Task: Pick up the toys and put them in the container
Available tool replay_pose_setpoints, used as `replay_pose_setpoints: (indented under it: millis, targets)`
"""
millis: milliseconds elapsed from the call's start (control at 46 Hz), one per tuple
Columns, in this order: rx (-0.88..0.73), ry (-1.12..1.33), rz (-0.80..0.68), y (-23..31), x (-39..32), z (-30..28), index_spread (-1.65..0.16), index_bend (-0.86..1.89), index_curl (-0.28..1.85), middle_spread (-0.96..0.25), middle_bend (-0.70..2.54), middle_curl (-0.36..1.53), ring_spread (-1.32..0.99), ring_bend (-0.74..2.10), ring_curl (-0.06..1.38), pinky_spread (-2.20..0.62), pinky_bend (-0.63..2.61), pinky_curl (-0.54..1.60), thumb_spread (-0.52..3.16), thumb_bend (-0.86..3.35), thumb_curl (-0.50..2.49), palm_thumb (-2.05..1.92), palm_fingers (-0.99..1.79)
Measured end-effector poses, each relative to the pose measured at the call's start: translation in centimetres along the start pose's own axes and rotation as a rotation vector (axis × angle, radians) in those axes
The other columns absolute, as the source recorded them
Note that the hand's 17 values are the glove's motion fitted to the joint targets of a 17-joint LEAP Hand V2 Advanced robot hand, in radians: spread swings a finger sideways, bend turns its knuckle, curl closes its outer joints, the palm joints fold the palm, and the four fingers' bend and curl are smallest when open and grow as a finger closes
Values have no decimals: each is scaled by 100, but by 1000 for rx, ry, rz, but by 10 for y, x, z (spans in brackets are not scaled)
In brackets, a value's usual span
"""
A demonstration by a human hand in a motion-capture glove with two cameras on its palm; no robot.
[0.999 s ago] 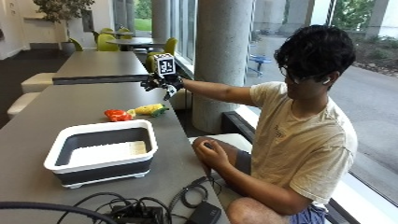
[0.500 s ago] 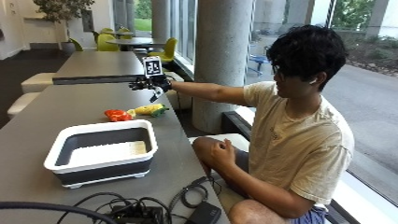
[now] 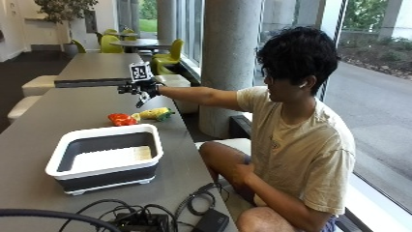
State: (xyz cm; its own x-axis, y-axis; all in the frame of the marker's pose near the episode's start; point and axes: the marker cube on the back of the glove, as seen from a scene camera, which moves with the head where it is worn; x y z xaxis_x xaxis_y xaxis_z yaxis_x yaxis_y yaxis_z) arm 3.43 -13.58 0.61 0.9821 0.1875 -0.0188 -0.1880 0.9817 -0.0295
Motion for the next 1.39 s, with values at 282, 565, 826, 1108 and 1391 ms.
replay_pose_setpoints:
  millis: [282,565,826,1108,1391]
  targets:
    - [-69,112,196,-55,28,29,-27,4,13,-2,10,16,-2,21,23,2,113,37,134,-1,29,14,-30]
    - [-295,-143,551,-95,26,107,-28,2,9,1,9,16,0,27,28,2,135,41,134,-1,31,15,-26]
    - [-269,-164,793,-106,19,129,-29,21,15,4,5,13,4,32,31,-4,134,40,150,9,34,29,-15]
    - [62,-239,451,-99,13,99,-29,59,29,-1,22,13,-16,73,40,-32,112,31,146,26,54,65,64]
    - [356,-334,308,-66,-19,17,-30,81,46,-21,53,24,-38,98,54,-43,100,35,123,20,73,63,110]
